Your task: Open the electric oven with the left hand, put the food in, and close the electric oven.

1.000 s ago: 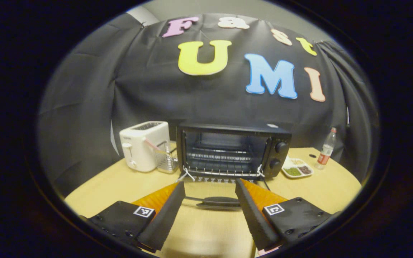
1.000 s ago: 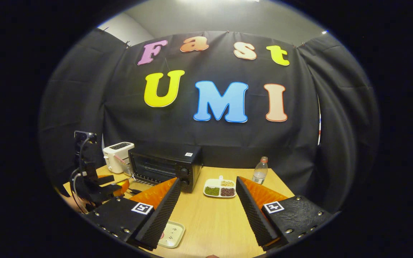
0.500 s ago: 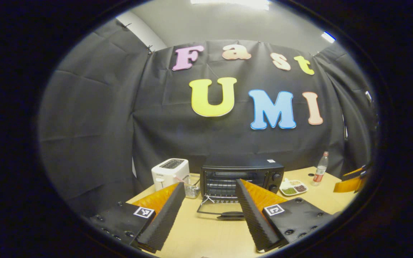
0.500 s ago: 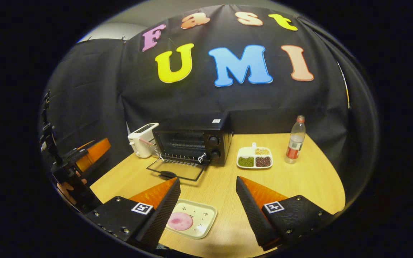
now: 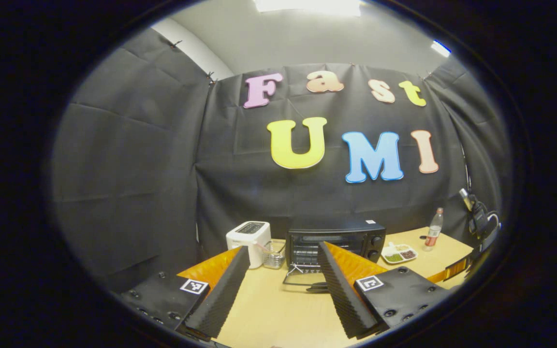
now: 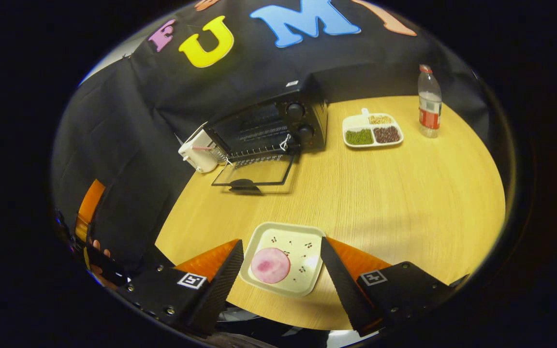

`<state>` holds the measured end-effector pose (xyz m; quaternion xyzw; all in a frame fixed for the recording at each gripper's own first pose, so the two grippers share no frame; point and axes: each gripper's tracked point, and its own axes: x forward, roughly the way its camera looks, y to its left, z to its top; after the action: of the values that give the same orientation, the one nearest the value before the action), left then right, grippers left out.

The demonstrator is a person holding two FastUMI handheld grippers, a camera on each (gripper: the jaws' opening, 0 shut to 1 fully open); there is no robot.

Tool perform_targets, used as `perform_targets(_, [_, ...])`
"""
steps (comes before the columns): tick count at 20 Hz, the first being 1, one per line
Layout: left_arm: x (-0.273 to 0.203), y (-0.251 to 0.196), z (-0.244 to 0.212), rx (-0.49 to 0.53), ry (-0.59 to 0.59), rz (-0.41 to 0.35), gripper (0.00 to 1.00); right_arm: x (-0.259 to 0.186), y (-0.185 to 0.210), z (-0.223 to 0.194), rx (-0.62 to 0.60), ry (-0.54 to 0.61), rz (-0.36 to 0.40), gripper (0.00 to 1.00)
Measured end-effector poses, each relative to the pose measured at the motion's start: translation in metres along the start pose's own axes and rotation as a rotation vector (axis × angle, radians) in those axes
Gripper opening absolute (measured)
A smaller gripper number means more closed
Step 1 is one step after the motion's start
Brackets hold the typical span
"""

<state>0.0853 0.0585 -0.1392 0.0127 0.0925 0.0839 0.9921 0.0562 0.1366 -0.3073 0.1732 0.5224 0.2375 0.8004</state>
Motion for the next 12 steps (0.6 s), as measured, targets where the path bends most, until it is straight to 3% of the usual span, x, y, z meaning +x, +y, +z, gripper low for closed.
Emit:
perform_targets(8, [-0.013, 0.034, -0.008, -0.013, 0.015, 0.078, 1.00, 0.028, -0.033, -0.046, 0.120, 0.250, -0.034, 1.00])
perform_targets(11, [-0.014, 0.045, -0.012, -0.010, 0.022, 0.101, 1.00, 0.036, -0.037, -0.056, 0.170, 0.296, -0.030, 0.83])
perform_targets(12, [-0.015, 0.046, -0.012, -0.015, 0.024, 0.104, 1.00, 0.039, -0.039, -0.060, 0.177, 0.317, -0.033, 0.83])
